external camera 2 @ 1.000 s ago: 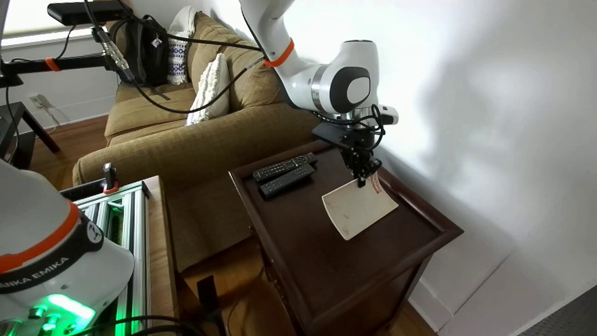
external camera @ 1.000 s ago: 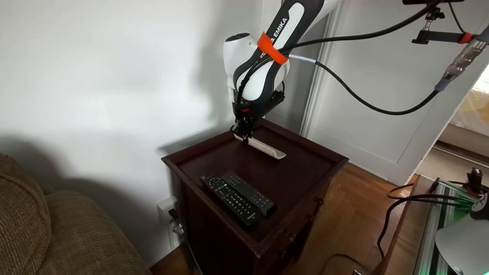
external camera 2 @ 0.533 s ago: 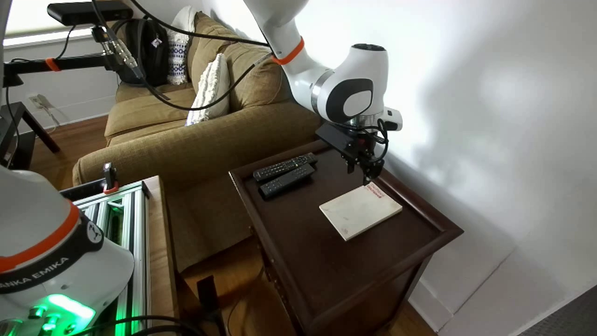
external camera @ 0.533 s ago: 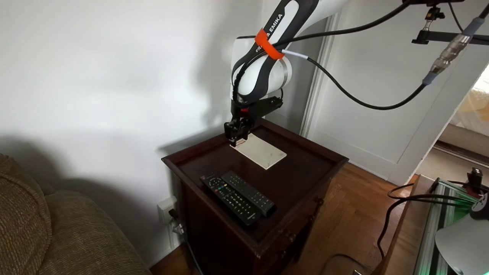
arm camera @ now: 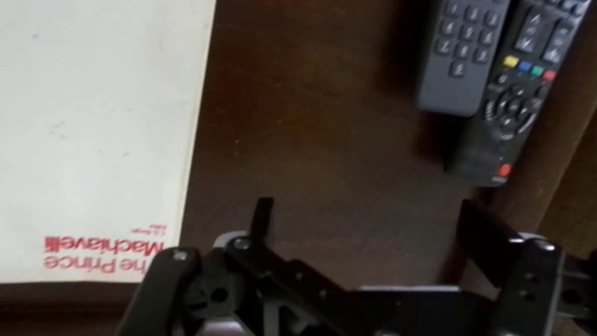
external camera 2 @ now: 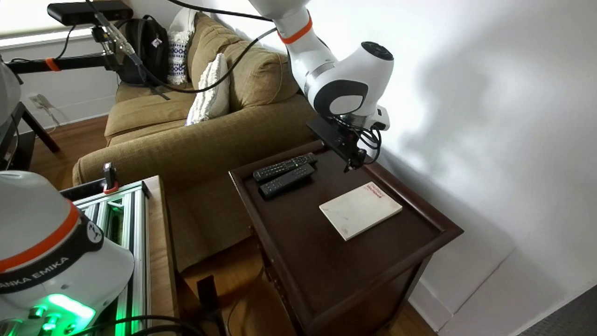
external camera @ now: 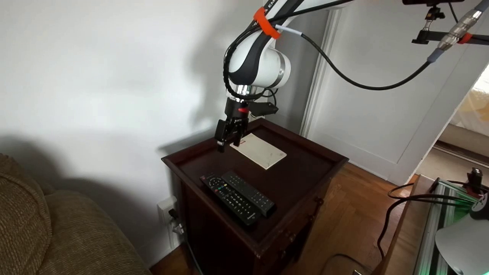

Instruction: Flip the white book over then put the remote control on the right on top of the book.

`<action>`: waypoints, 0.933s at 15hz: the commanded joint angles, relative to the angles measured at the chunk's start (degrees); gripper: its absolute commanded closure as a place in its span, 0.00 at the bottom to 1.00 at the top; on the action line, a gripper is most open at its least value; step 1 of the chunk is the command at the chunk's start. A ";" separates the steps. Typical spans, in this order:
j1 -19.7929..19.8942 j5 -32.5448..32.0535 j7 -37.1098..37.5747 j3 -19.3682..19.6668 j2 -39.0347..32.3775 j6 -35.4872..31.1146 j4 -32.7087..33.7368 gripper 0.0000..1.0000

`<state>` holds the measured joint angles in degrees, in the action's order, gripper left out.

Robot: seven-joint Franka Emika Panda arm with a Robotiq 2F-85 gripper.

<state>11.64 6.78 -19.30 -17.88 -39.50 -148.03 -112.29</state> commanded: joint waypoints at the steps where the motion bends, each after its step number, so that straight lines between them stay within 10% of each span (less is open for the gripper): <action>1: 0.26 3.65 -2.99 -0.62 1.74 6.46 -2.62 0.00; 14: -3.18 4.57 -3.92 1.14 -0.07 9.96 -3.21 0.00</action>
<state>10.85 9.86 -22.92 -17.95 -39.27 -137.03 -114.44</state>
